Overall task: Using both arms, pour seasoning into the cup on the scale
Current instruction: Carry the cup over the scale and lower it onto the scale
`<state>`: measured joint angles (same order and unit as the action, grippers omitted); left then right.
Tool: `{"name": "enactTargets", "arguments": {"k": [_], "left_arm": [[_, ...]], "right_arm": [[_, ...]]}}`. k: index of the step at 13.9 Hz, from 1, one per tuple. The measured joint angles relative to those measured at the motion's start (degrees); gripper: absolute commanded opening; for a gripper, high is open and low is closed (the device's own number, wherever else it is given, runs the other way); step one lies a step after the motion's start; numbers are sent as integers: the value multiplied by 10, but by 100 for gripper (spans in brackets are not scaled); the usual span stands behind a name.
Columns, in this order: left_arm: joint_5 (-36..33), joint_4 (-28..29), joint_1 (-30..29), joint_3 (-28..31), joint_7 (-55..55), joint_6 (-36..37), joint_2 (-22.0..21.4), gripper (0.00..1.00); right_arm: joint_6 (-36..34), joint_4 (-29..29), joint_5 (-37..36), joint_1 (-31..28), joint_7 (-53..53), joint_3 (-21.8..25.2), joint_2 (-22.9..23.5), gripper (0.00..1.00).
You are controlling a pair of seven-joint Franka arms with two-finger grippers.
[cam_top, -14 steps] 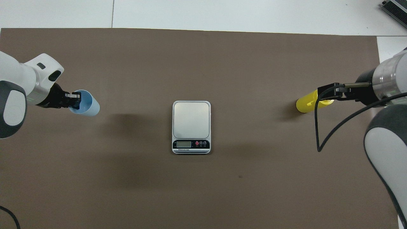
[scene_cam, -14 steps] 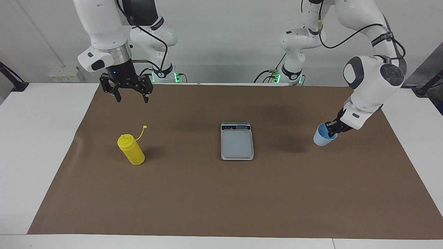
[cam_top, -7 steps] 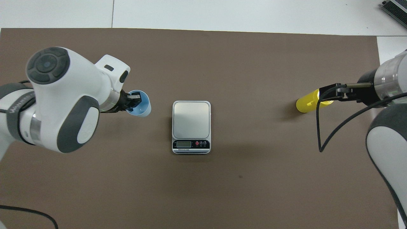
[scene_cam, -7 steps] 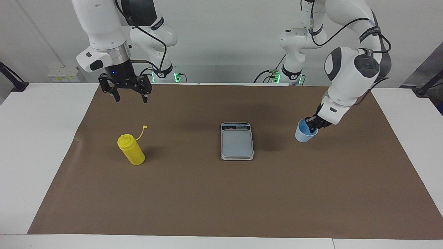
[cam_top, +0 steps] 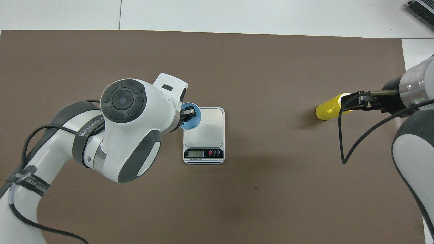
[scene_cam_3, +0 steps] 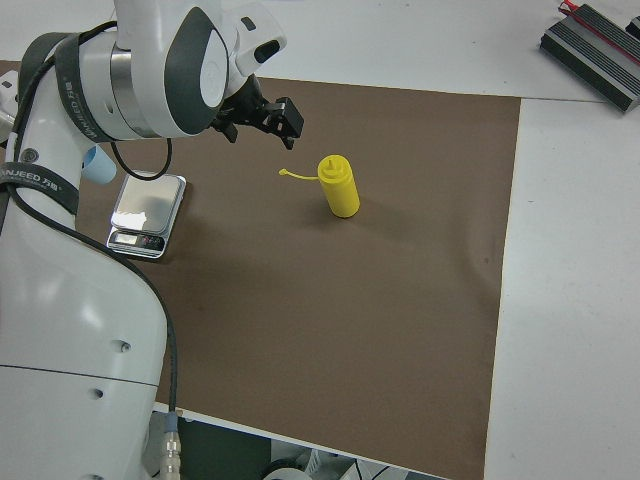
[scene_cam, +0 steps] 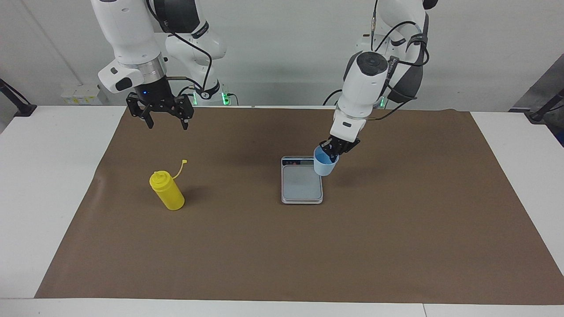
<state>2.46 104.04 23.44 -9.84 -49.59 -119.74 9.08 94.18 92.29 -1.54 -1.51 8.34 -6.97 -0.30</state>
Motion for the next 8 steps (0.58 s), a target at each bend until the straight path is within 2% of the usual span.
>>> {"name": "enactTargets", "arguments": {"k": [5, 8], "left_arm": [[-10, 2, 29, 2, -36, -54, 58, 0], [-22, 2, 29, 6, -36, -63, 71, 0]], "right_arm": [[-4, 0, 0, -3, 0, 0, 0, 100], [-5, 0, 0, -3, 0, 0, 0, 100]]}}
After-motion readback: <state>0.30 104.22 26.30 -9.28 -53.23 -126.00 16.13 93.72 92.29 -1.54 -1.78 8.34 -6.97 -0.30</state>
